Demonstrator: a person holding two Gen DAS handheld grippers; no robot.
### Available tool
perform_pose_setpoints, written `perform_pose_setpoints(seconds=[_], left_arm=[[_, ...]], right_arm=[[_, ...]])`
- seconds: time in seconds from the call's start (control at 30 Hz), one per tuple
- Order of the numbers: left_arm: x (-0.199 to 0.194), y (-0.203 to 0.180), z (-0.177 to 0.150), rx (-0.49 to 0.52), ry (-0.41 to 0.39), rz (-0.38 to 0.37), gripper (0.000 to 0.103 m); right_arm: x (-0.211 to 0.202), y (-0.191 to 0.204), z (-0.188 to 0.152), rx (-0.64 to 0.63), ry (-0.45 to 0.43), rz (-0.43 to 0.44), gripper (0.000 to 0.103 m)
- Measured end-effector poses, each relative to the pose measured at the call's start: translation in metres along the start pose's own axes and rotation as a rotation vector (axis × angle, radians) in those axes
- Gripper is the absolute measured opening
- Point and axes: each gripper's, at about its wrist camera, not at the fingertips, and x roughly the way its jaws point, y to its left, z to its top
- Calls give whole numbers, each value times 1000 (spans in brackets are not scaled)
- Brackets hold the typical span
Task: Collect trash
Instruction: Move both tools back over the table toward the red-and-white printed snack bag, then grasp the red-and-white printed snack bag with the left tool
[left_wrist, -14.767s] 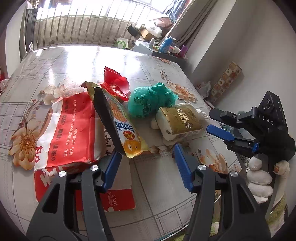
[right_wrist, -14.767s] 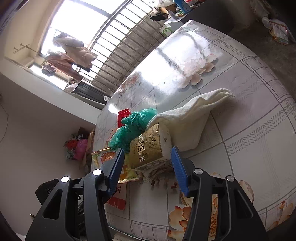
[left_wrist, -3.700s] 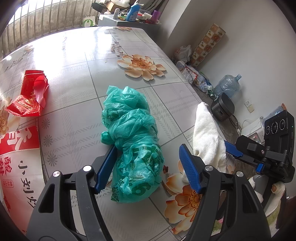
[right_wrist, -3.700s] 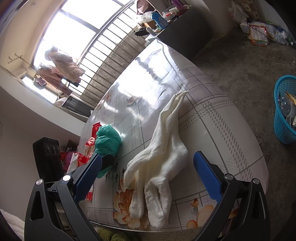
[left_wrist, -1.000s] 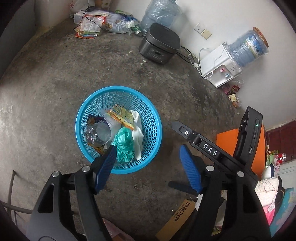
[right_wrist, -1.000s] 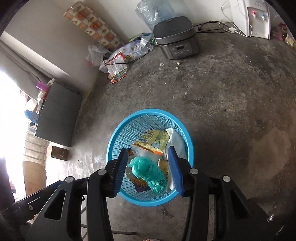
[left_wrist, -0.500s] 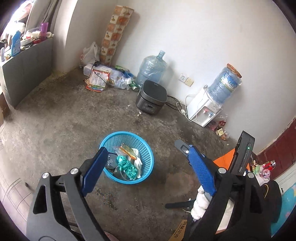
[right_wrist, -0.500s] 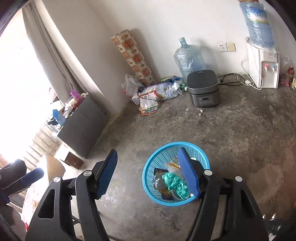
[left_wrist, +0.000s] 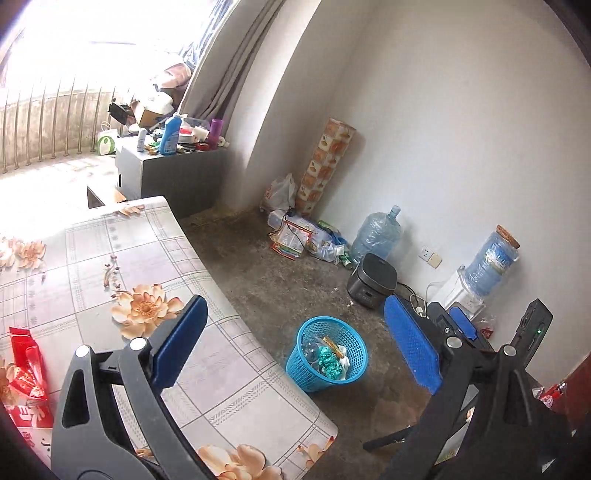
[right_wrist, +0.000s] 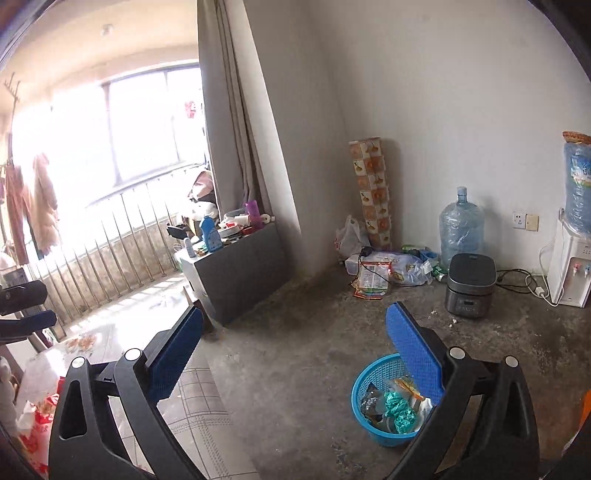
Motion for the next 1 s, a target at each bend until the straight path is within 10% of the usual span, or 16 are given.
perform_pose_setpoints(seconds=[0.47, 0.73, 1.0], left_arm=[[-230, 171, -53, -298, -248, 477, 92], [-213, 231, -118, -346, -22, 676, 70], [-170, 270, -176, -390, 180, 598, 56]], right_arm=[[16, 107, -34, 75, 299, 472, 96], [49, 194, -106, 183, 708, 788, 89], [72, 281, -188, 178, 1086, 902, 88]])
